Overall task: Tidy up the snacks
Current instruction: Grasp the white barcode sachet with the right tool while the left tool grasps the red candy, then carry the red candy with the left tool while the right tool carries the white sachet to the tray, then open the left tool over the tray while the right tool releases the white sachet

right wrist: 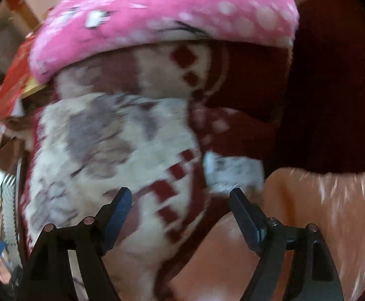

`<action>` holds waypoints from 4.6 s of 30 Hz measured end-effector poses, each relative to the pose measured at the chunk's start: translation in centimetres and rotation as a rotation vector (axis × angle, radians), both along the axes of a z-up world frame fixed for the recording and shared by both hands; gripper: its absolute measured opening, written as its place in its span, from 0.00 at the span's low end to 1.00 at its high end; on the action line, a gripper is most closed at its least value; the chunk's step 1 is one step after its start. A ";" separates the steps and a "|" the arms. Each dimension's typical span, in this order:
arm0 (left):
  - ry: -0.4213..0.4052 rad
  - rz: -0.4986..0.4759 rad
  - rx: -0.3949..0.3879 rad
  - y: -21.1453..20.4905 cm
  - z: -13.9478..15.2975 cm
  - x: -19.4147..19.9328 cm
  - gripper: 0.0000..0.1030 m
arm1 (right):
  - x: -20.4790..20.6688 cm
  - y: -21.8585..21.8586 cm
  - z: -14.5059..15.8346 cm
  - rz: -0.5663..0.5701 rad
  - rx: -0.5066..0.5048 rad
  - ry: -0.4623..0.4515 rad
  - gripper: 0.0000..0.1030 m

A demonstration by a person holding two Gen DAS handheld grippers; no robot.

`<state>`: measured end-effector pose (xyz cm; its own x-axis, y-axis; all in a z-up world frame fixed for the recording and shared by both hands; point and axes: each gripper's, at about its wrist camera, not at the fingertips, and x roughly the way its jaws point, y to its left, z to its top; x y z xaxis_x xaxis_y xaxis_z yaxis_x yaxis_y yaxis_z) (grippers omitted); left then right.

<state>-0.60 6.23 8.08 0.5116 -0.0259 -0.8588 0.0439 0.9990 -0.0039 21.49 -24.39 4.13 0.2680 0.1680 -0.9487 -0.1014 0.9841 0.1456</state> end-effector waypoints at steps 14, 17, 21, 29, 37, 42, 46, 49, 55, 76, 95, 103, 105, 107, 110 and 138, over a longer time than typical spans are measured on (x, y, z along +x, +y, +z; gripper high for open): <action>0.041 -0.027 0.015 -1.2 -1.6 1.4 0.84 | 4.2 -3.2 -7.0 -0.020 -0.076 0.154 0.80; 0.038 -0.035 0.022 -1.6 -1.6 1.4 0.84 | 3.6 -2.8 -6.5 -0.001 -0.043 0.110 0.52; 0.035 -0.042 0.008 -2.1 -1.3 1.3 0.84 | 2.1 -2.3 -5.1 0.030 -0.053 0.064 0.22; 0.030 -0.136 -0.109 -6.6 0.3 2.1 0.84 | -2.7 -2.0 1.1 0.087 0.053 -0.060 0.20; 0.102 -0.259 -0.203 -16.2 -0.3 4.4 0.84 | -8.3 -3.6 6.9 0.184 0.040 -0.098 0.20; 0.138 -0.253 -0.180 -21.5 -2.3 5.9 0.84 | -9.7 -5.2 8.0 0.199 0.046 -0.108 0.20; 0.201 -0.237 -0.153 -24.2 -4.7 6.6 0.84 | -10.4 -6.6 8.4 0.190 0.080 -0.123 0.20; 0.242 -0.215 -0.120 -25.6 -6.7 7.0 0.83 | -10.6 -7.7 8.5 0.174 0.114 -0.130 0.20; 0.208 -0.176 -0.087 -27.0 -7.2 7.7 0.74 | -10.6 -9.2 8.6 0.149 0.142 -0.141 0.20; 0.162 -0.243 -0.221 -12.1 -1.4 1.7 0.27 | -13.1 -3.0 9.9 0.263 0.140 -0.158 0.20; 0.021 0.049 -0.082 5.4 1.7 -4.6 0.27 | -20.5 18.0 4.9 0.515 0.245 -0.082 0.20; -0.013 0.148 -0.071 10.8 3.0 -6.1 0.27 | -22.1 25.2 5.3 0.619 0.236 -0.075 0.20; -0.021 0.170 -0.069 11.9 3.3 -6.5 0.27 | -22.3 26.7 5.7 0.644 0.234 -0.079 0.20; -0.027 0.193 -0.070 13.1 3.6 -6.8 0.27 | -22.4 28.1 6.0 0.664 0.235 -0.083 0.20; -0.040 0.224 -0.070 14.8 4.0 -7.4 0.27 | -22.6 29.8 6.2 0.686 0.236 -0.087 0.20; -0.020 0.442 -0.157 24.7 1.9 -10.9 0.57 | -26.6 44.4 3.1 0.956 0.132 -0.007 0.64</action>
<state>-11.50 30.94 9.94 0.5191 0.0693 -0.8519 -0.3842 0.9093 -0.1602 -5.09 20.02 7.18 -0.0320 0.4230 -0.9055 -0.8526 0.4613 0.2457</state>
